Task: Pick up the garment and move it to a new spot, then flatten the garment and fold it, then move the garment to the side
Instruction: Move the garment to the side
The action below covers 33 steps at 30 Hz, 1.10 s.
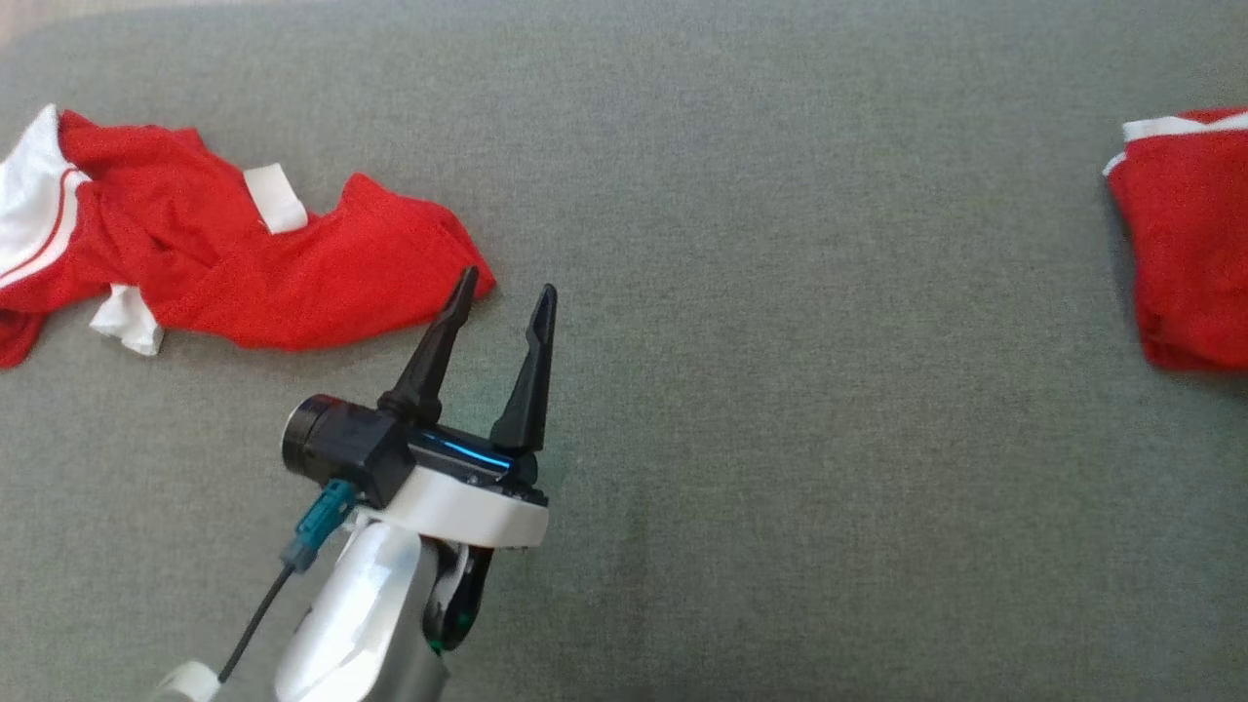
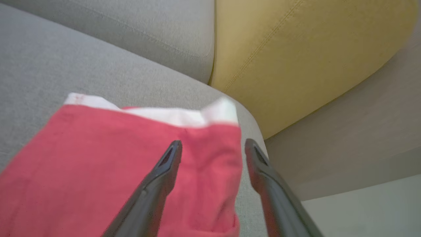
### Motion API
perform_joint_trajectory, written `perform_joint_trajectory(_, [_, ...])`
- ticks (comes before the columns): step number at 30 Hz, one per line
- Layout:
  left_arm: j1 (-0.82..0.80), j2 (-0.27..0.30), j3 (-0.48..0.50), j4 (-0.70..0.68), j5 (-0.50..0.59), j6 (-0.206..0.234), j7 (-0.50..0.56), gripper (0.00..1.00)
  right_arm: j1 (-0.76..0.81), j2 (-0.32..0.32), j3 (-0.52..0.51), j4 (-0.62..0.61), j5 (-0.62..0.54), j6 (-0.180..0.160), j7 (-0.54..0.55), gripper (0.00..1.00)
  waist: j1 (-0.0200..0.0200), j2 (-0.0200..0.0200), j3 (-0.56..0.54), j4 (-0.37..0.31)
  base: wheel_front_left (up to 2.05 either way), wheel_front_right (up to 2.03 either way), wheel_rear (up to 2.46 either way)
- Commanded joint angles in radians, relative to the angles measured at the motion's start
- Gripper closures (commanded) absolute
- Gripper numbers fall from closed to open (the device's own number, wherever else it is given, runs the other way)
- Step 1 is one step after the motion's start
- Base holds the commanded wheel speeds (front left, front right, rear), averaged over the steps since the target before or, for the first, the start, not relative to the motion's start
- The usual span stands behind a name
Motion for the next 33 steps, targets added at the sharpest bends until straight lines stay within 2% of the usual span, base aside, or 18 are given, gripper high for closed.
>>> perform_joint_trajectory(1, [-0.031, 0.002, 0.043, -0.023, 0.003, -0.002, -0.008, 0.0, -0.011, -0.017, -0.006, -0.036, -0.01, -0.001, -0.02, 0.0, -0.0001, 0.0, -0.018, -0.002, 0.0, 0.0, 0.0])
perform_joint_trajectory(6, [-0.003, 0.002, 0.079, -0.015, 0.006, 0.003, -0.008, 0.0, 0.023, 0.071, -0.078, -0.086, 0.002, -0.001, -0.069, 0.0, -0.0001, 0.0, -0.111, -0.016, 0.0, 0.0, 0.0])
perform_joint_trajectory(7, [-0.003, 0.002, 0.079, -0.015, 0.006, 0.003, -0.008, 0.0, 0.023, 0.071, -0.078, -0.086, 0.002, -0.001, -0.069, 0.0, -0.0001, 0.0, -0.111, -0.016, 0.0, 0.0, 0.0])
perform_joint_trajectory(12, [0.048, 0.004, 0.136, -0.011, 0.016, 0.013, -0.008, 0.0, 0.059, 0.211, -0.093, -0.158, 0.043, -0.001, -0.094, 0.0, -0.0001, 0.0, -0.209, -0.036, 0.0, 0.0, 0.0])
perform_joint_trajectory(17, [0.112, 0.011, 0.195, -0.021, 0.022, 0.023, -0.008, 0.0, 0.101, 0.332, -0.1, -0.277, 0.124, -0.001, -0.105, 0.0, -0.0001, 0.0, -0.293, -0.05, 0.0, 0.0, 0.0])
perform_joint_trajectory(23, [0.169, 0.016, 0.245, -0.044, 0.028, 0.024, -0.008, 0.0, 0.182, 0.454, -0.127, -0.47, 0.247, -0.001, -0.107, 0.0, -0.0001, 0.0, -0.329, -0.054, 0.0, 0.0, 0.0])
perform_joint_trajectory(28, [0.207, 0.014, 0.259, -0.053, 0.035, 0.02, -0.008, 0.0, 0.324, 0.518, -0.134, -0.64, 0.314, -0.001, -0.108, 0.0, -0.0001, 0.0, -0.344, -0.052, 0.0, 0.0, 0.0])
perform_joint_trajectory(33, [0.236, 0.01, 0.261, -0.046, 0.032, 0.014, -0.008, 0.0, 0.511, 0.531, -0.103, -0.789, 0.365, -0.001, -0.11, 0.0, -0.0001, 0.0, -0.351, -0.046, 0.0, 0.0, 0.0])
